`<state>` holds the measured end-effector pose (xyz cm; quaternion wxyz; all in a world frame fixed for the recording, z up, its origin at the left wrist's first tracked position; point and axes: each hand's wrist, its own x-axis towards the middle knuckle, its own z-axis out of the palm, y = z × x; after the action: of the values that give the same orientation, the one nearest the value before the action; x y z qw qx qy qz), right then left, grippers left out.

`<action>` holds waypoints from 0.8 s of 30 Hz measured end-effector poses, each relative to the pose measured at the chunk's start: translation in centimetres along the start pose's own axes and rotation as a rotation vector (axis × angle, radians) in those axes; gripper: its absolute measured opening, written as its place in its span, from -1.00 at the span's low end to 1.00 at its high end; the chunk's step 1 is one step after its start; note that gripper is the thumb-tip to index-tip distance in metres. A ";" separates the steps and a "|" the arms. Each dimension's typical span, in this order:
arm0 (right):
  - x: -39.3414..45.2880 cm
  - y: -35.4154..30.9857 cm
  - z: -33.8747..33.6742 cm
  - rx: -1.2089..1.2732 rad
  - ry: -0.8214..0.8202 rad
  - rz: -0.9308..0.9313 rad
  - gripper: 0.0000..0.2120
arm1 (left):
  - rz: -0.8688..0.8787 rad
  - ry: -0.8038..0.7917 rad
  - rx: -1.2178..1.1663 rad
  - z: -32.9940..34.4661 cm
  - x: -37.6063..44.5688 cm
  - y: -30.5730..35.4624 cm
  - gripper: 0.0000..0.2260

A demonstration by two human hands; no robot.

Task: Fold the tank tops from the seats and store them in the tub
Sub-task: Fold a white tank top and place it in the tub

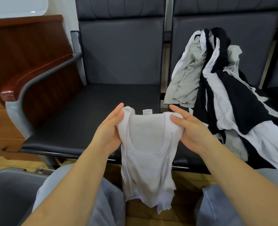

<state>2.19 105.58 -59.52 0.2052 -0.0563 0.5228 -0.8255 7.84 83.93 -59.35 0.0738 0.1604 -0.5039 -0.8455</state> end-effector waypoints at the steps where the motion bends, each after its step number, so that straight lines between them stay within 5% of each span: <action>1: -0.1 -0.2 0.1 -0.039 0.022 -0.035 -0.74 | -0.010 0.014 0.002 -0.1 0.0 0.0 -0.82; 12: -1.1 -1.2 2.2 -0.241 0.091 -0.232 -0.89 | -0.160 -0.004 -0.133 0.0 -1.7 0.1 -0.71; 16: -2.1 -2.8 3.0 -0.302 0.024 -0.292 -0.77 | -0.041 0.059 0.057 0.0 -2.2 0.9 -0.85; 24: -4.8 -5.7 5.5 -0.448 0.011 -0.464 -0.74 | 0.179 0.271 0.794 -0.2 -3.0 3.4 -0.72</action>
<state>6.66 104.90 -51.44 -0.0090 -0.2131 0.6657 -0.7151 10.61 83.01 -55.86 0.1450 0.2419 -0.7878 -0.5475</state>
